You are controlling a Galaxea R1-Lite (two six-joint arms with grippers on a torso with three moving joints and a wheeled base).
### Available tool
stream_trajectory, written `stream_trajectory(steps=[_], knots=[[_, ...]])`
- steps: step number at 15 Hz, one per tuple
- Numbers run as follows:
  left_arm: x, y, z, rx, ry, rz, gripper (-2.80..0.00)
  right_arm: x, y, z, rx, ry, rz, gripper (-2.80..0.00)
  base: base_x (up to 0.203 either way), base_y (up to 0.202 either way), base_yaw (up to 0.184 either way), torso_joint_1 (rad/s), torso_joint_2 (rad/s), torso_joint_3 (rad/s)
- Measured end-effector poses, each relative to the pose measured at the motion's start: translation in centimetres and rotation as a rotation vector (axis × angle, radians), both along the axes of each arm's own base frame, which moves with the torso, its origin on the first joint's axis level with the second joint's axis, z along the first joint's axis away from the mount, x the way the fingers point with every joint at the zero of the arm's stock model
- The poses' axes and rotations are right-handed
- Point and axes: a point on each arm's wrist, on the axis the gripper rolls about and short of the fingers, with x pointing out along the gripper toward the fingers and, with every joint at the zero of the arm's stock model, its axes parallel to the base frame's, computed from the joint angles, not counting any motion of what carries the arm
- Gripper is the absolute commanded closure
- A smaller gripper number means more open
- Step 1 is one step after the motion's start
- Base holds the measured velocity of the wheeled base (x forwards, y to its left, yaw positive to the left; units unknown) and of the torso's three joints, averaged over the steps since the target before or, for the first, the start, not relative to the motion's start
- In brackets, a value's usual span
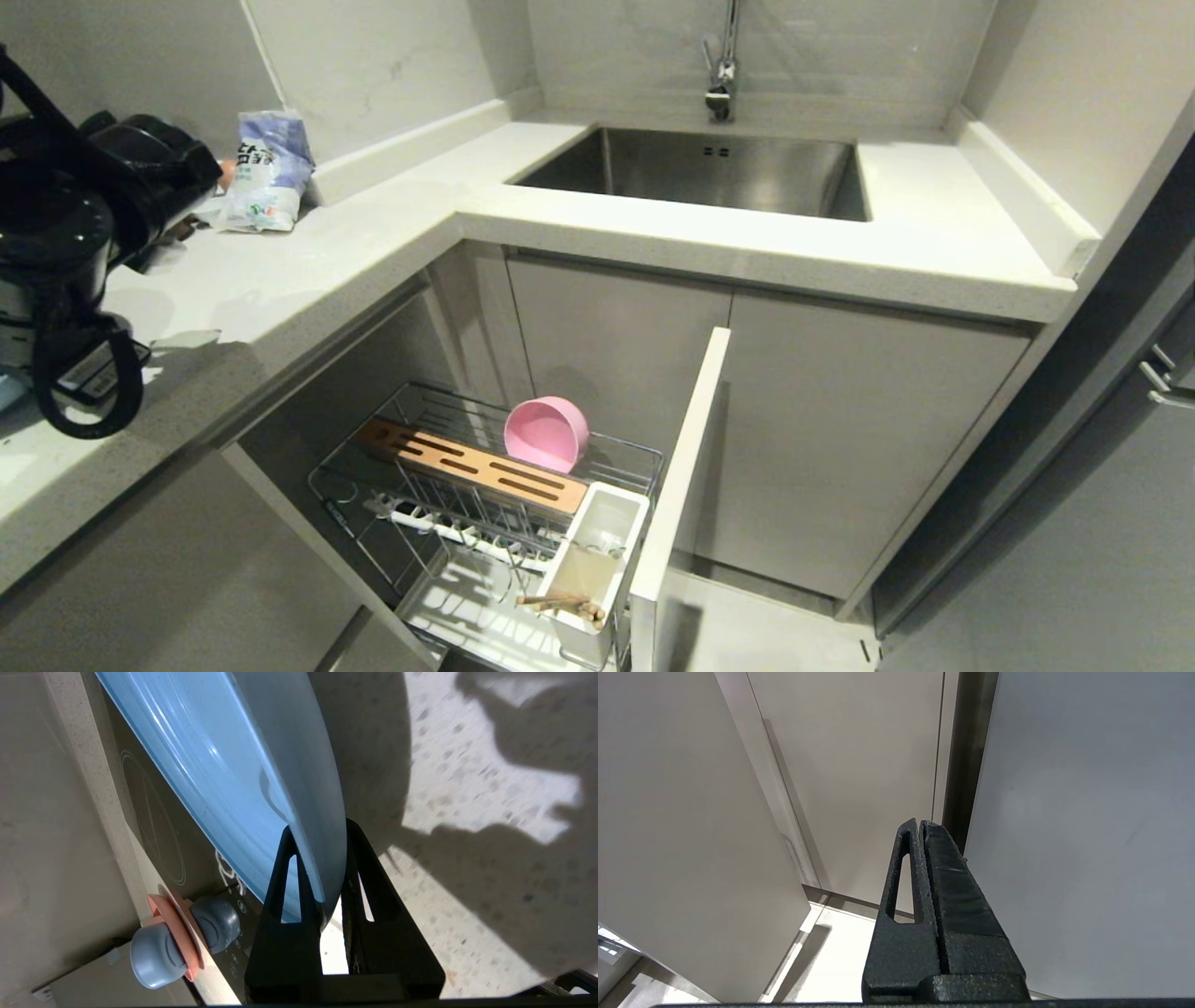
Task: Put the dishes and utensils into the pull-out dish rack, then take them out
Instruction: Take the plate out of the cupboard, then take the bowl out of the cupboard
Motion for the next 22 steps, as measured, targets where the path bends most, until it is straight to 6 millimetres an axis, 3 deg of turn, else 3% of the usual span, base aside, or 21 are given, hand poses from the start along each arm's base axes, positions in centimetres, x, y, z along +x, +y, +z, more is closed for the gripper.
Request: stream_trajectory(steps=[2, 3, 11, 14, 17, 18, 22], knots=[[0.3, -0.1, -0.3, 0.002, 0.011, -0.005, 0.00, 0.0, 0.0, 0.0, 0.000, 0.000, 0.000, 0.00, 0.000, 0.000, 0.000, 0.000, 0.00, 0.000], [0.4, -0.2, -0.3, 0.002, 0.014, -0.008, -2.80, 0.0, 0.0, 0.0, 0.000, 0.000, 0.000, 0.00, 0.000, 0.000, 0.000, 0.000, 0.00, 0.000], [-0.2, -0.9, 1.0, -0.032, -0.121, -0.037, -2.80, 0.0, 0.0, 0.0, 0.000, 0.000, 0.000, 0.00, 0.000, 0.000, 0.000, 0.000, 0.00, 0.000], [-2.5, -1.3, 2.7, -0.065, -0.208, -0.071, -2.80, 0.0, 0.0, 0.0, 0.000, 0.000, 0.000, 0.00, 0.000, 0.000, 0.000, 0.000, 0.00, 0.000], [-6.2, -1.6, 4.9, -0.126, -0.326, -0.134, -2.80, 0.0, 0.0, 0.0, 0.000, 0.000, 0.000, 0.00, 0.000, 0.000, 0.000, 0.000, 0.00, 0.000], [-7.7, -1.7, 5.9, -0.158, -0.396, -0.160, 0.00, 0.0, 0.0, 0.0, 0.000, 0.000, 0.000, 0.00, 0.000, 0.000, 0.000, 0.000, 0.00, 0.000], [-13.9, -1.1, 9.4, -0.365, -0.749, -0.257, 0.00, 0.0, 0.0, 0.0, 0.000, 0.000, 0.000, 0.00, 0.000, 0.000, 0.000, 0.000, 0.00, 0.000]])
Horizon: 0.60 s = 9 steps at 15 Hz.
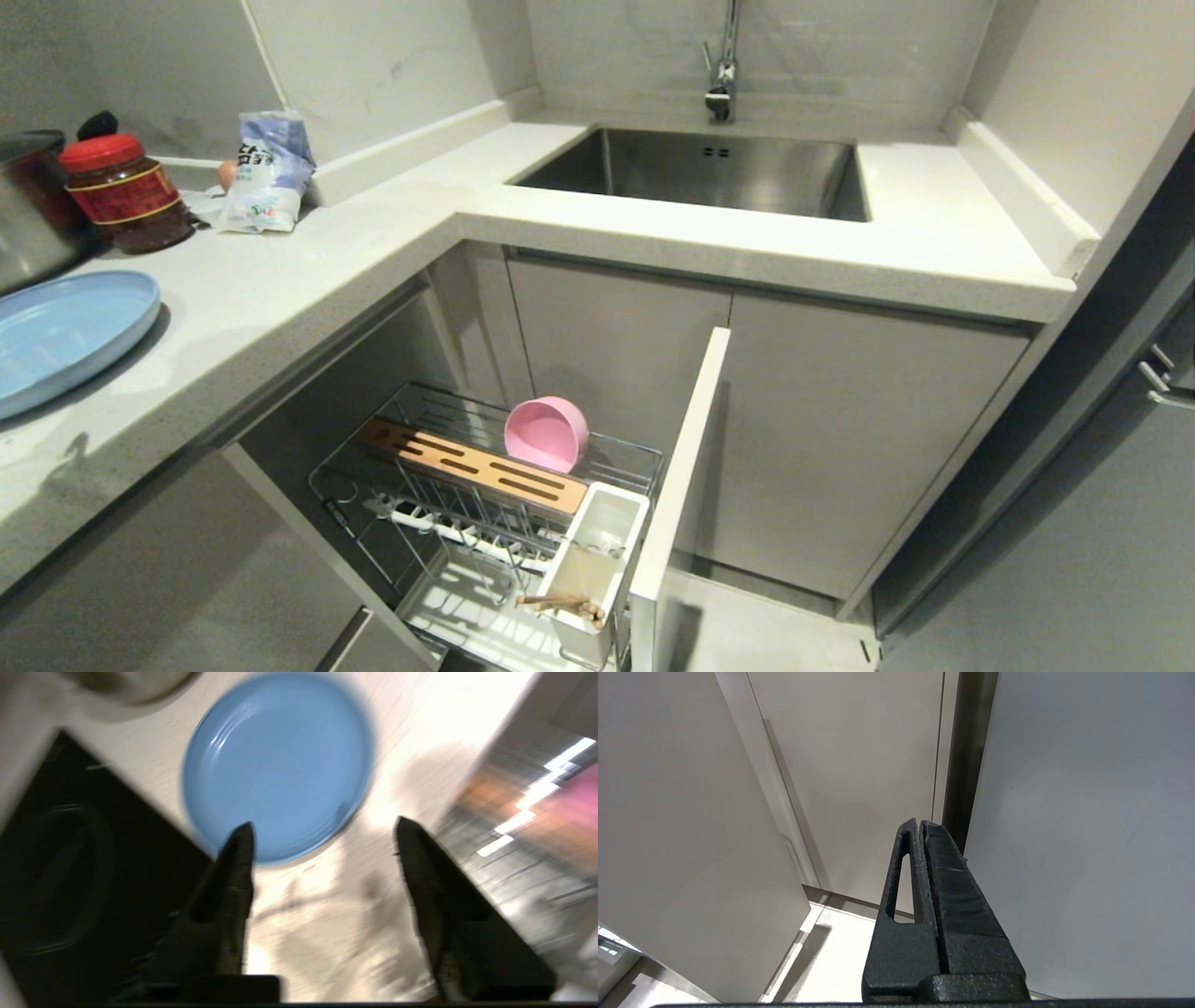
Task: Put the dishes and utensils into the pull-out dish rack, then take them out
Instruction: Take the bowl out of the cupboard
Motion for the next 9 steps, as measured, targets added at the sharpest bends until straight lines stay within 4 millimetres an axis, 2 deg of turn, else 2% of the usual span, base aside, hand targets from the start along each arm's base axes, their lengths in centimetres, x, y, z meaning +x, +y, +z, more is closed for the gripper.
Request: stream_trajectory(steps=[2, 5, 7, 9], knots=[[-2.0, 0.3, 1.3, -0.205, -0.177, -0.073, 0.00, 0.0, 0.0, 0.0, 0.000, 0.000, 0.000, 0.00, 0.000, 0.000, 0.000, 0.000, 0.00, 0.000], [-2.7, -0.2, 2.7, -0.585, -0.348, -0.247, 0.00, 0.0, 0.0, 0.0, 0.000, 0.000, 0.000, 0.00, 0.000, 0.000, 0.000, 0.000, 0.00, 0.000], [-1.6, -1.2, 3.3, -0.832, -0.381, -0.380, 0.00, 0.0, 0.0, 0.0, 0.000, 0.000, 0.000, 0.00, 0.000, 0.000, 0.000, 0.000, 0.00, 0.000], [0.7, -2.7, 2.8, -0.994, -0.323, -0.418, 0.00, 0.0, 0.0, 0.0, 0.000, 0.000, 0.000, 0.00, 0.000, 0.000, 0.000, 0.000, 0.00, 0.000]])
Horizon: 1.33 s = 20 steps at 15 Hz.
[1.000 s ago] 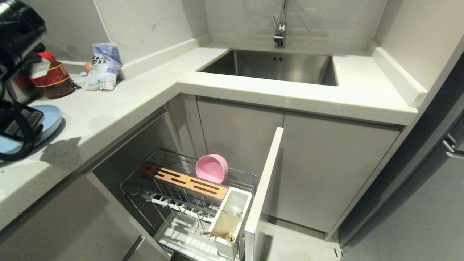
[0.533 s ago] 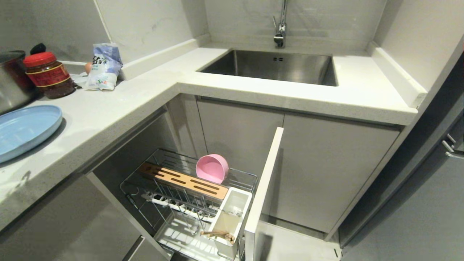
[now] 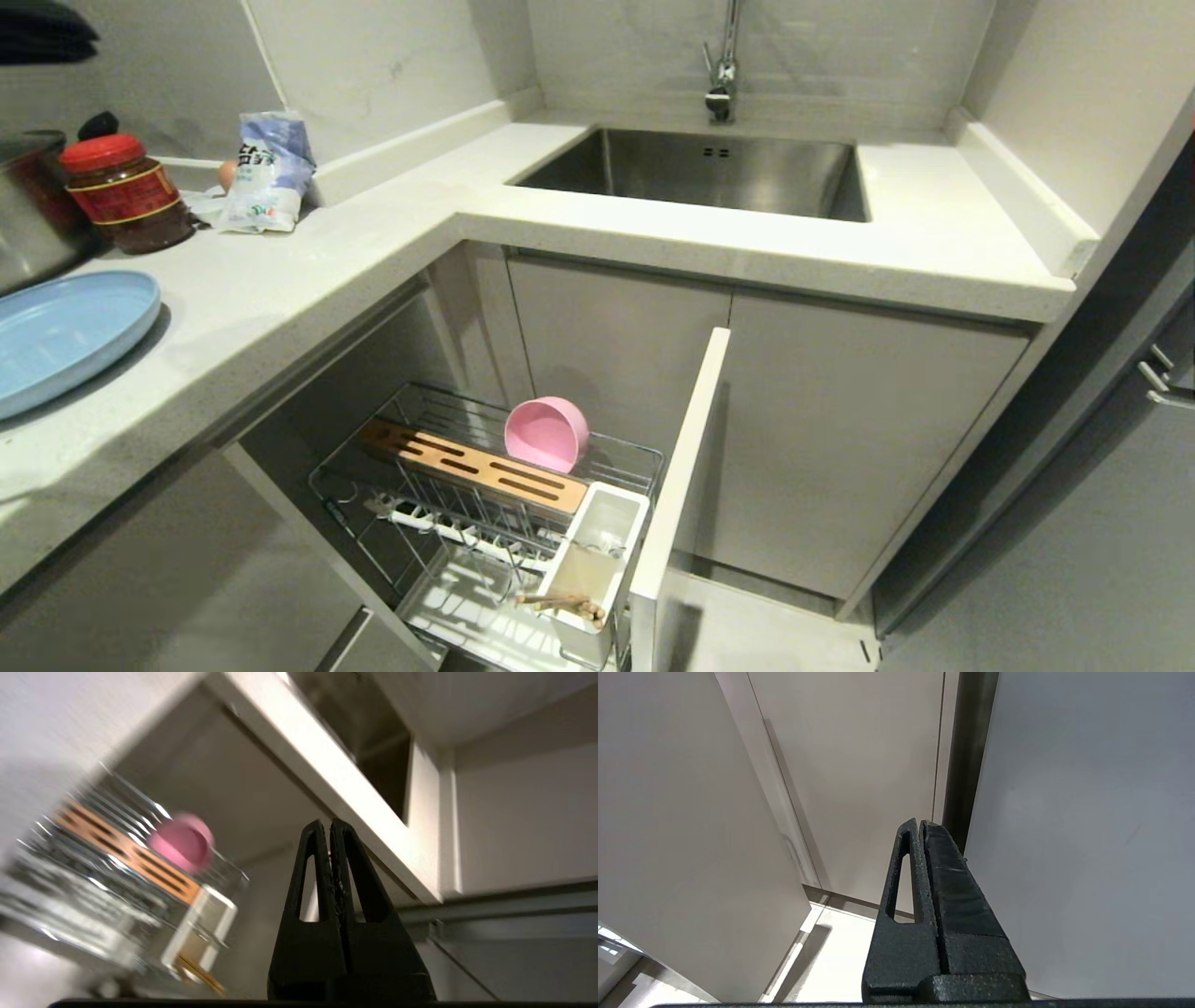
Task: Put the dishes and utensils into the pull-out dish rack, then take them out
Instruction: Take the bowl out of the cupboard
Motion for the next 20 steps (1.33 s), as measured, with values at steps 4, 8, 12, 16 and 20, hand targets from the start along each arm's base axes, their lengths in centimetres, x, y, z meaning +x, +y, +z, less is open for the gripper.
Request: stream_trajectory(steps=[4, 8, 12, 16, 20], knots=[[6.1, -3.7, -3.2, -0.043, 0.202, -0.036, 0.00, 0.0, 0.0, 0.0, 0.000, 0.000, 0.000, 0.00, 0.000, 0.000, 0.000, 0.000, 0.00, 0.000], [12.6, -7.4, -8.4, -0.022, 0.391, -0.023, 0.00, 0.0, 0.0, 0.0, 0.000, 0.000, 0.000, 0.00, 0.000, 0.000, 0.000, 0.000, 0.00, 0.000], [17.9, -10.1, -14.2, 0.003, 0.464, -0.015, 0.00, 0.0, 0.0, 0.0, 0.000, 0.000, 0.000, 0.00, 0.000, 0.000, 0.000, 0.000, 0.00, 0.000], [21.4, -11.8, -19.3, 0.027, 0.509, -0.007, 0.00, 0.0, 0.0, 0.0, 0.000, 0.000, 0.000, 0.00, 0.000, 0.000, 0.000, 0.000, 0.00, 0.000], [23.7, -12.9, -23.5, 0.058, 0.562, 0.000, 0.00, 0.0, 0.0, 0.0, 0.000, 0.000, 0.000, 0.00, 0.000, 0.000, 0.000, 0.000, 0.00, 0.000]])
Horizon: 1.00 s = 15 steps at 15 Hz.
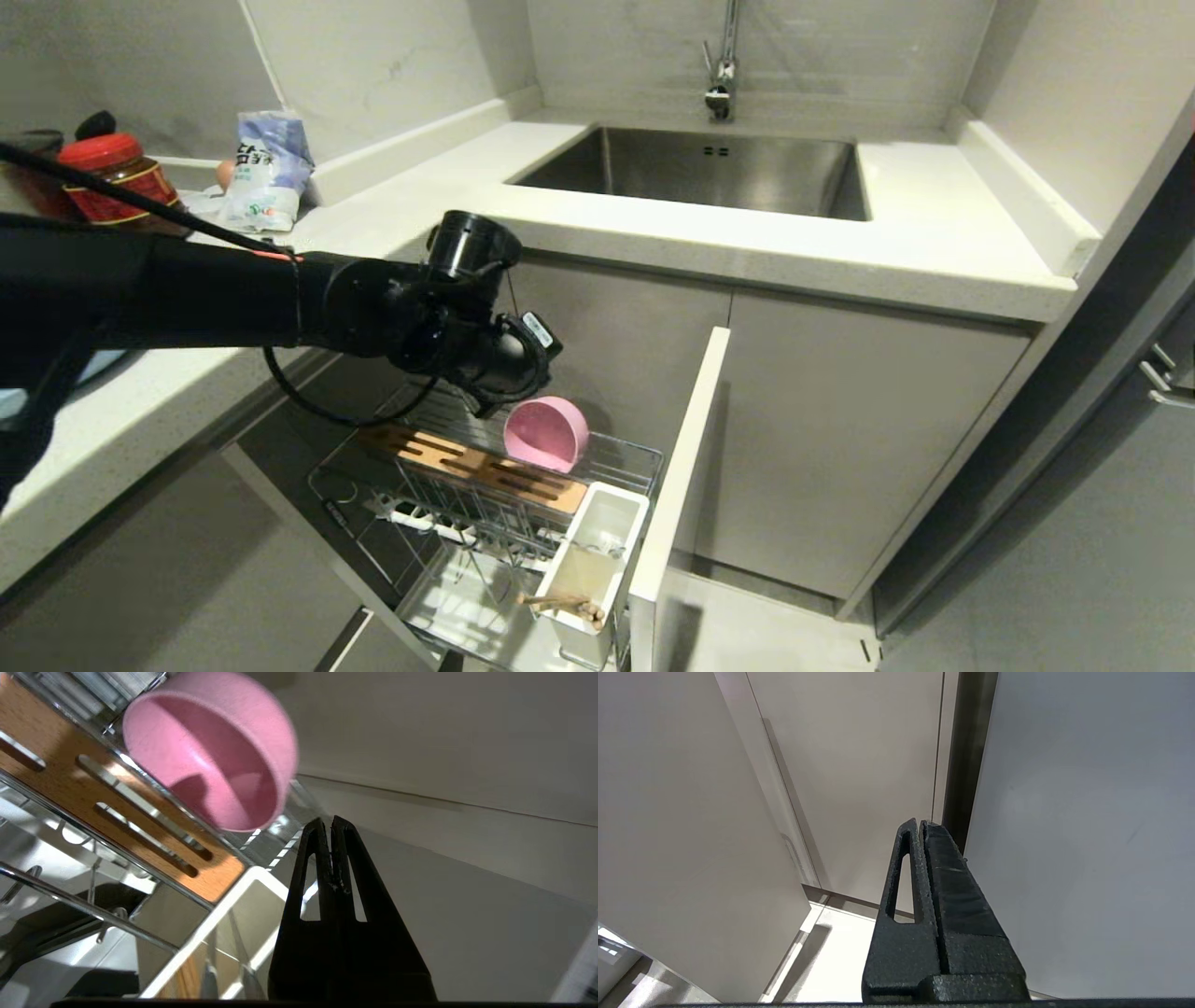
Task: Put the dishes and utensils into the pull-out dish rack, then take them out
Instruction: Take the bowl out of the cupboard
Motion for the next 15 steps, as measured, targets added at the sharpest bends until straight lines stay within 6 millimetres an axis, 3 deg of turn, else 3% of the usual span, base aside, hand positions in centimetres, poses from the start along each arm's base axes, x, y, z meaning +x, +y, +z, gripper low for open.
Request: stream_trajectory(steps=[1, 5, 15], knots=[[0.4, -0.2, -0.9, 0.010, 0.017, -0.001, -2.80, 0.0, 0.0, 0.0, 0.000, 0.000, 0.000, 0.00, 0.000, 0.000, 0.000, 0.000, 0.00, 0.000], [1.9, -1.0, -3.6, 0.027, 0.041, -0.005, -2.80, 0.0, 0.0, 0.0, -0.001, 0.000, 0.000, 0.00, 0.000, 0.000, 0.000, 0.000, 0.00, 0.000], [4.6, -1.5, -7.1, 0.053, -0.011, -0.029, -2.80, 0.0, 0.0, 0.0, -0.001, 0.000, 0.000, 0.00, 0.000, 0.000, 0.000, 0.000, 0.00, 0.000]])
